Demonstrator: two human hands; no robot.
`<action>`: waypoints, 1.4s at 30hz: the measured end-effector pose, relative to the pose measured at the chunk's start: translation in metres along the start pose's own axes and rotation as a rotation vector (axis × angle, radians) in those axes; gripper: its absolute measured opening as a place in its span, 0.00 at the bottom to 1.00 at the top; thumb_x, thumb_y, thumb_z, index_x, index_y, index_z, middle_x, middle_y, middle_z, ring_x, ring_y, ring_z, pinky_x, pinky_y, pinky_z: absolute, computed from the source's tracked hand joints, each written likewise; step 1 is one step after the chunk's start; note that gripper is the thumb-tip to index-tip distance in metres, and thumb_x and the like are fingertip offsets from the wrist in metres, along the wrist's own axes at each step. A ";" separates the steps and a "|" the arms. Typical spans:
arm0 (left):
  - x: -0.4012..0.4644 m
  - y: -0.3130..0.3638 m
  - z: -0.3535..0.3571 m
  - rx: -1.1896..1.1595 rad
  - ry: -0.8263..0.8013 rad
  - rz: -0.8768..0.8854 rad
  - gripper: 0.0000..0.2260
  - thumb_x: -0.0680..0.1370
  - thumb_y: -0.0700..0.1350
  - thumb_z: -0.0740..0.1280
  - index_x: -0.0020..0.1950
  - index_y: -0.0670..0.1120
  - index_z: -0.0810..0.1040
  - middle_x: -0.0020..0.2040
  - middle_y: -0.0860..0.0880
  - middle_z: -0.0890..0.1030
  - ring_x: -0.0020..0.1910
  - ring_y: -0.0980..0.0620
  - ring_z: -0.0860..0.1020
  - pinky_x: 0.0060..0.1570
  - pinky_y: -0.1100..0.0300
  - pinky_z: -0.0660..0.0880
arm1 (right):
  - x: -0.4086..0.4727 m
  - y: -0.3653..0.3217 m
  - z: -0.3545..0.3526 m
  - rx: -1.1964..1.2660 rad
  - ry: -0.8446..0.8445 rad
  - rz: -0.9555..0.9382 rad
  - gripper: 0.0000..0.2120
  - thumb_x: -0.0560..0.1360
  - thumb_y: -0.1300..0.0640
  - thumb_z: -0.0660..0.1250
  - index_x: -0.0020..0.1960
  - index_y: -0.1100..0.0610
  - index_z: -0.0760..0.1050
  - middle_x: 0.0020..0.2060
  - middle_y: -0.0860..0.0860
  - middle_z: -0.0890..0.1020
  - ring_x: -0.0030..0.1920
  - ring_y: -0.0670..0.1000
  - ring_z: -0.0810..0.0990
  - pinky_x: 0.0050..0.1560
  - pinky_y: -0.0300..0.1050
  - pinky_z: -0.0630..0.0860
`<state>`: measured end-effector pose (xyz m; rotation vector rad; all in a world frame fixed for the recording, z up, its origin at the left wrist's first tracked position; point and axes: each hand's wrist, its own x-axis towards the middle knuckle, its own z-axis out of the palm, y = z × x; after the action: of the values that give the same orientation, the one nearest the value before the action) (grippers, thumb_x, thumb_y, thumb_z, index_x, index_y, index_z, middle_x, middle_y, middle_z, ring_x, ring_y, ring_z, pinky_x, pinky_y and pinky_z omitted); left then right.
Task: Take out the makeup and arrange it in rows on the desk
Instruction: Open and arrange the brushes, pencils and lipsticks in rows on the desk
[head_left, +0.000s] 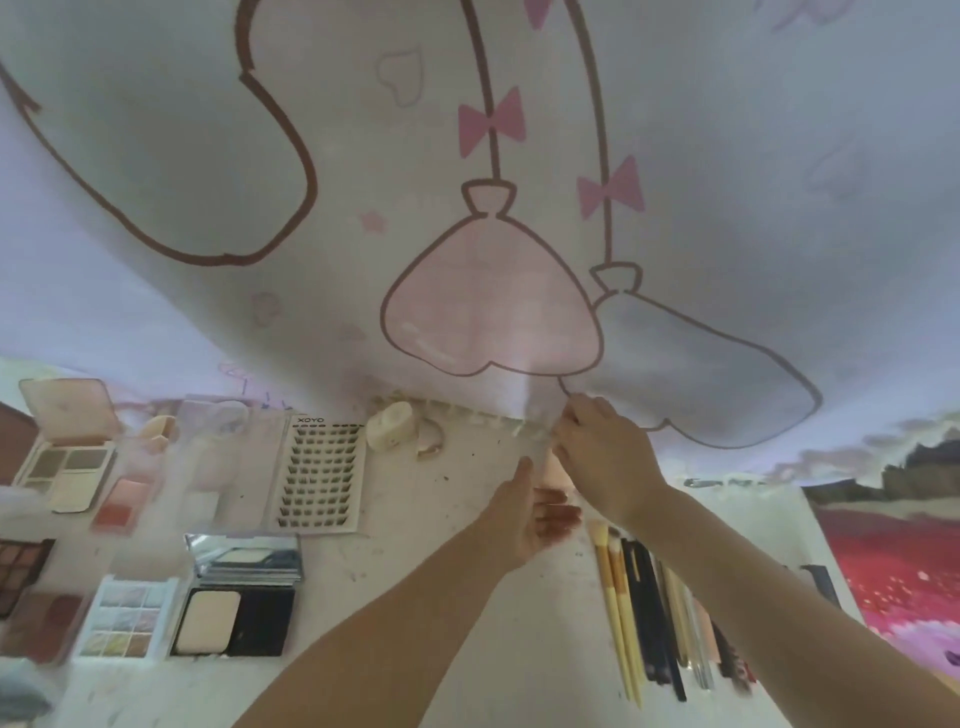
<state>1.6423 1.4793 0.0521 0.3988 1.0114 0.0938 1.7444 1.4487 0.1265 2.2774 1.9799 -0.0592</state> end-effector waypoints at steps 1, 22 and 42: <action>0.003 0.003 0.003 -0.159 -0.062 -0.062 0.28 0.81 0.60 0.52 0.56 0.36 0.75 0.49 0.38 0.82 0.46 0.44 0.81 0.45 0.55 0.79 | -0.001 -0.001 0.002 0.003 0.007 -0.007 0.09 0.77 0.60 0.61 0.55 0.55 0.75 0.54 0.51 0.74 0.56 0.51 0.72 0.48 0.41 0.72; -0.122 0.018 -0.104 1.368 0.179 0.765 0.13 0.79 0.54 0.59 0.54 0.46 0.73 0.45 0.49 0.81 0.39 0.53 0.79 0.40 0.58 0.76 | -0.003 -0.086 -0.027 0.826 -0.424 0.149 0.14 0.79 0.47 0.57 0.41 0.55 0.73 0.30 0.48 0.74 0.26 0.44 0.69 0.22 0.30 0.63; -0.074 0.028 -0.134 0.854 0.572 0.423 0.08 0.77 0.43 0.64 0.54 0.45 0.69 0.48 0.49 0.75 0.41 0.54 0.74 0.35 0.63 0.72 | 0.010 -0.093 0.048 1.302 -0.303 0.632 0.10 0.75 0.57 0.67 0.54 0.57 0.71 0.46 0.53 0.79 0.35 0.50 0.80 0.31 0.38 0.73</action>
<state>1.4933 1.5234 0.0601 1.4258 1.4944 0.1597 1.6561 1.4656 0.0720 3.0763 0.9752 -1.9327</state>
